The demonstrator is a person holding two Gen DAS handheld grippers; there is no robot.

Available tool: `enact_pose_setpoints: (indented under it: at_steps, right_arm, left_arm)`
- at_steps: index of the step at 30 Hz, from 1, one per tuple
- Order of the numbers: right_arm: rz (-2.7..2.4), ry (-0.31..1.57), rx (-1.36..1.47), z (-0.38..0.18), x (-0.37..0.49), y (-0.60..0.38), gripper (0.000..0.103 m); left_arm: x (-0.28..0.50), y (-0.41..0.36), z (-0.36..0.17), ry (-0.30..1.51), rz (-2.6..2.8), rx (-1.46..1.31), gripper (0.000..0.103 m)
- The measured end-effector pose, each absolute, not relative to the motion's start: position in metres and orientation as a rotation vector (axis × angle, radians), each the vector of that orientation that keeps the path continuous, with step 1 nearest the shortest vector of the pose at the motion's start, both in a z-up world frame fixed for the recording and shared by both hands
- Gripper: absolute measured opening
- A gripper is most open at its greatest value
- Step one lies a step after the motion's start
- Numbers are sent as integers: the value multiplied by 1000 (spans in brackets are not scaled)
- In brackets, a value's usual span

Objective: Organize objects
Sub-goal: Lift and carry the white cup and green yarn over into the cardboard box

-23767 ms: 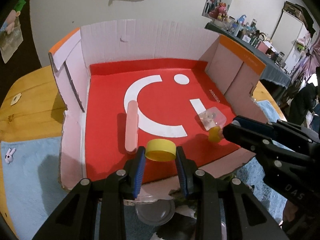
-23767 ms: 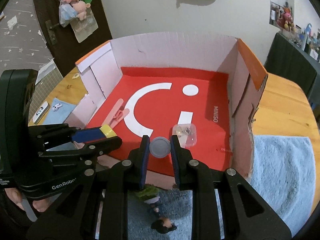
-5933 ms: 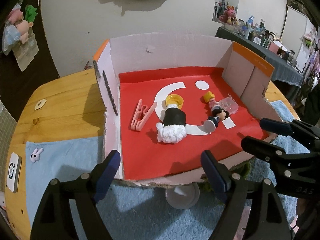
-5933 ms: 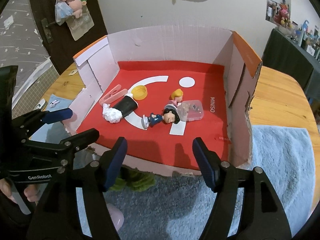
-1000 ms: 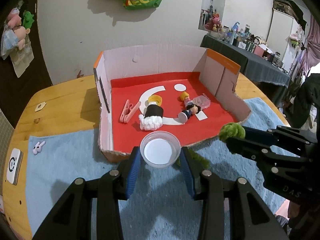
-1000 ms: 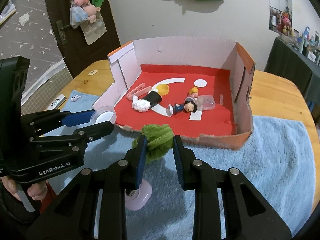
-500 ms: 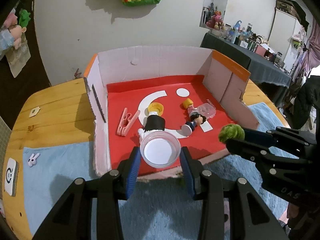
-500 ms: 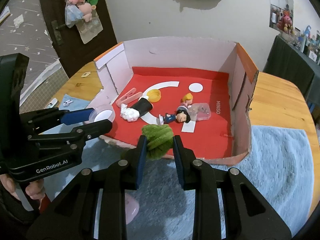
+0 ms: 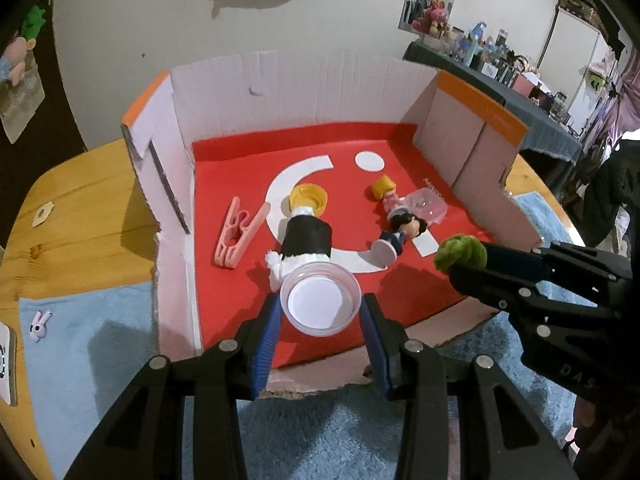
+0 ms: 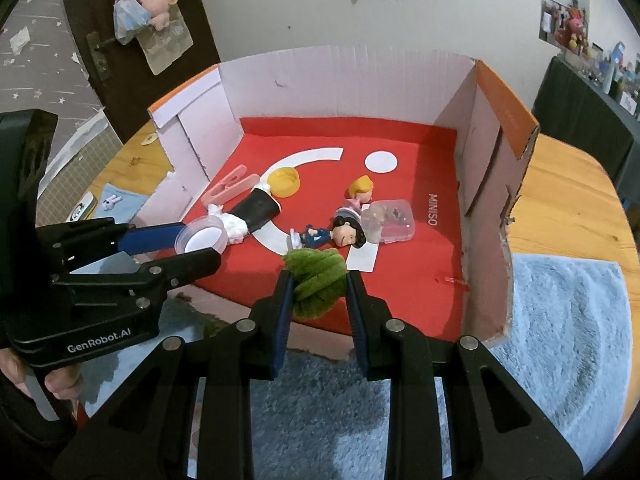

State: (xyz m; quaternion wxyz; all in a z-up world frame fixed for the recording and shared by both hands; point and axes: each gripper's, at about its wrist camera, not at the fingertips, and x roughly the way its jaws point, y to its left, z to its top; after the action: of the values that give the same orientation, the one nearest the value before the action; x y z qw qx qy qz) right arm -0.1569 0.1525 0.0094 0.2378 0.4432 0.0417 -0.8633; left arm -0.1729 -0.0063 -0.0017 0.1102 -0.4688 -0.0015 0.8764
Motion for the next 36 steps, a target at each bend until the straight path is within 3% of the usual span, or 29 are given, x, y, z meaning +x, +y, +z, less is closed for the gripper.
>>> enact_pose_setpoints:
  at_steps: [36]
  right_arm:
    - [-2340,117,1286,-12,-187,145,25]
  left_arm:
    - [-204,-15,-14,-38,2550,-1424,42]
